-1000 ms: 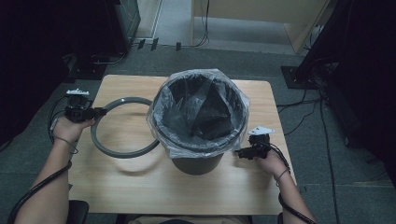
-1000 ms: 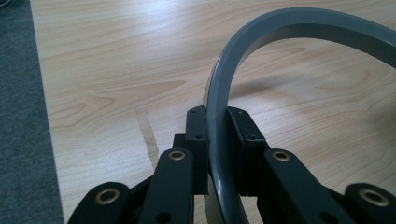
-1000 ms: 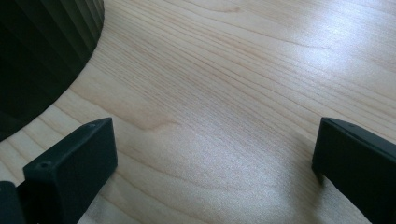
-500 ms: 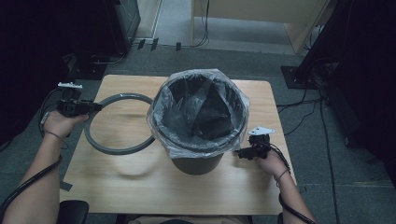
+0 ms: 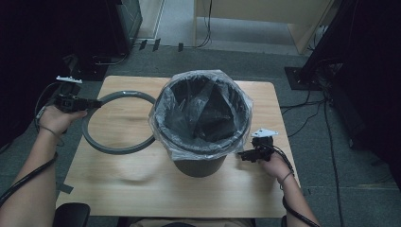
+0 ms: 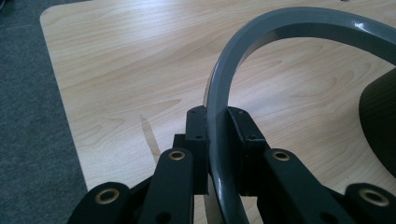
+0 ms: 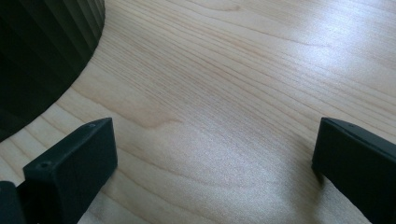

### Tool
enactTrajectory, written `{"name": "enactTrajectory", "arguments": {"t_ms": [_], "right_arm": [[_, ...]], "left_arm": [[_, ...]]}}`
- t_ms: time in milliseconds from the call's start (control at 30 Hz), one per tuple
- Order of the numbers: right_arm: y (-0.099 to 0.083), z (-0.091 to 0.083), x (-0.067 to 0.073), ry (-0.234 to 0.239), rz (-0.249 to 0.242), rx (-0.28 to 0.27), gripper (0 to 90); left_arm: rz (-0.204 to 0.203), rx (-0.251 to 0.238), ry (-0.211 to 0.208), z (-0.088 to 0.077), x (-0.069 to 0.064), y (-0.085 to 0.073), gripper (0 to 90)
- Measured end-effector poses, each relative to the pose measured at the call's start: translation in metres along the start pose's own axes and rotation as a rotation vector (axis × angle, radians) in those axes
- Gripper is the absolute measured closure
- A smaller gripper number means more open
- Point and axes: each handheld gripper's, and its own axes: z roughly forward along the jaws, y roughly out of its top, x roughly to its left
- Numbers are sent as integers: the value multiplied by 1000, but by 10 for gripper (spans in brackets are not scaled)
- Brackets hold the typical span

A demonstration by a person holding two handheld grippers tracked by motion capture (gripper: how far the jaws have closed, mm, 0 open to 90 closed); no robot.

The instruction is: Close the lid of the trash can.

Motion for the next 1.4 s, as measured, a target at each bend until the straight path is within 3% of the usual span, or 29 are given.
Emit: {"name": "enactTrajectory", "arguments": {"t_ms": [600,1000,1400], "right_arm": [[0,0,0,0,2,1,0],[0,0,1,0,2,1,0],[0,0,1,0,2,1,0]], "left_arm": [[13,14,-10,-24,-2,21,792],[-3,-8,-25,-48,3,29,792],[6,-27,-31,-73,5,44,792]]}}
